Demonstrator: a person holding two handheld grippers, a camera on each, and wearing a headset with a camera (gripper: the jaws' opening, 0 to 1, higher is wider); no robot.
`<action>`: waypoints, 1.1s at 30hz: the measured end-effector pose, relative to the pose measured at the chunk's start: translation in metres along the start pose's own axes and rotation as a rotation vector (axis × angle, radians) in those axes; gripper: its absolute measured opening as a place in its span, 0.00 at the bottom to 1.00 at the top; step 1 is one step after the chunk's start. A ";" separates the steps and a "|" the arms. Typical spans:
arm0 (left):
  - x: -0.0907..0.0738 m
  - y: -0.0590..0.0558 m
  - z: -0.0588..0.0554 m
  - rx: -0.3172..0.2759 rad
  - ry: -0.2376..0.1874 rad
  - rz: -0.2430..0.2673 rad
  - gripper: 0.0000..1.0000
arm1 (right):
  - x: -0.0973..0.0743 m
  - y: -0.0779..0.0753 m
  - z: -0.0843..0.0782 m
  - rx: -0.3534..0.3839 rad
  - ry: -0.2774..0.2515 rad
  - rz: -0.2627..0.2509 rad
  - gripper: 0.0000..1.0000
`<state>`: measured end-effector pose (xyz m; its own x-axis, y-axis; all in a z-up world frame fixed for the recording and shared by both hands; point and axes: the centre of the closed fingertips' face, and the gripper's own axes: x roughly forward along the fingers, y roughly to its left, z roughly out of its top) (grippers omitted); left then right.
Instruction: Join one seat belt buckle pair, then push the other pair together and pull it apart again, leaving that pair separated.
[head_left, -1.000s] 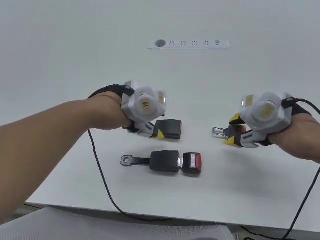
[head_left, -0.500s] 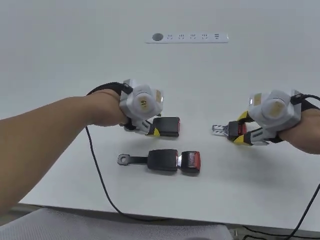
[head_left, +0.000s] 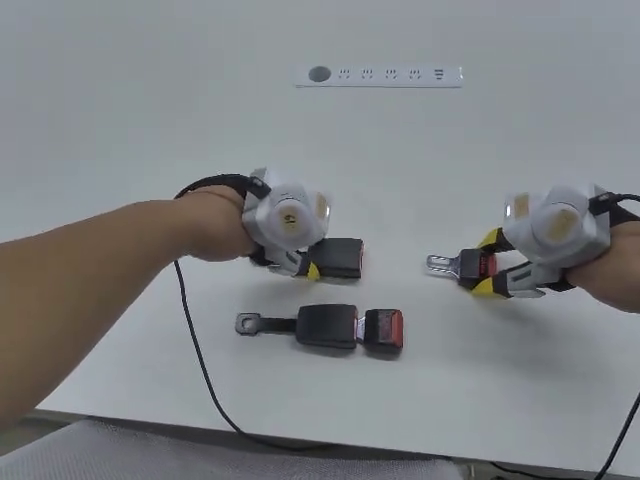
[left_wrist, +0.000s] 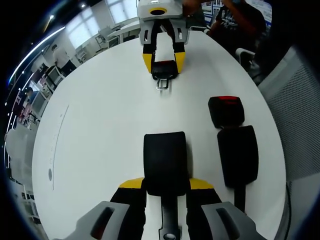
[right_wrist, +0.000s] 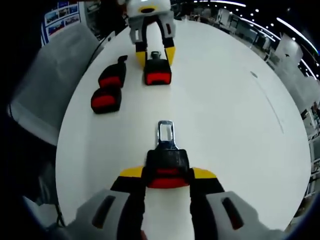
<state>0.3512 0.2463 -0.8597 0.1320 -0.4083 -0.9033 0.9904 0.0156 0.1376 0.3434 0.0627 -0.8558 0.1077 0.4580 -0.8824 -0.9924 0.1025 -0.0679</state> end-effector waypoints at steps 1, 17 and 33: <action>0.001 0.000 0.001 0.005 0.001 0.002 0.31 | 0.000 0.000 0.000 -0.003 0.000 -0.001 0.34; 0.001 0.000 0.002 0.011 0.008 -0.014 0.31 | 0.021 0.005 0.040 -0.012 -0.007 -0.013 0.34; 0.001 0.000 0.000 0.002 0.030 -0.023 0.31 | 0.040 0.005 0.072 -0.023 -0.021 -0.001 0.34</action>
<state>0.3516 0.2456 -0.8608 0.1100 -0.3814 -0.9178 0.9931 0.0047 0.1171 0.3469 0.1450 -0.8585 0.1098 0.4766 -0.8723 -0.9934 0.0826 -0.0799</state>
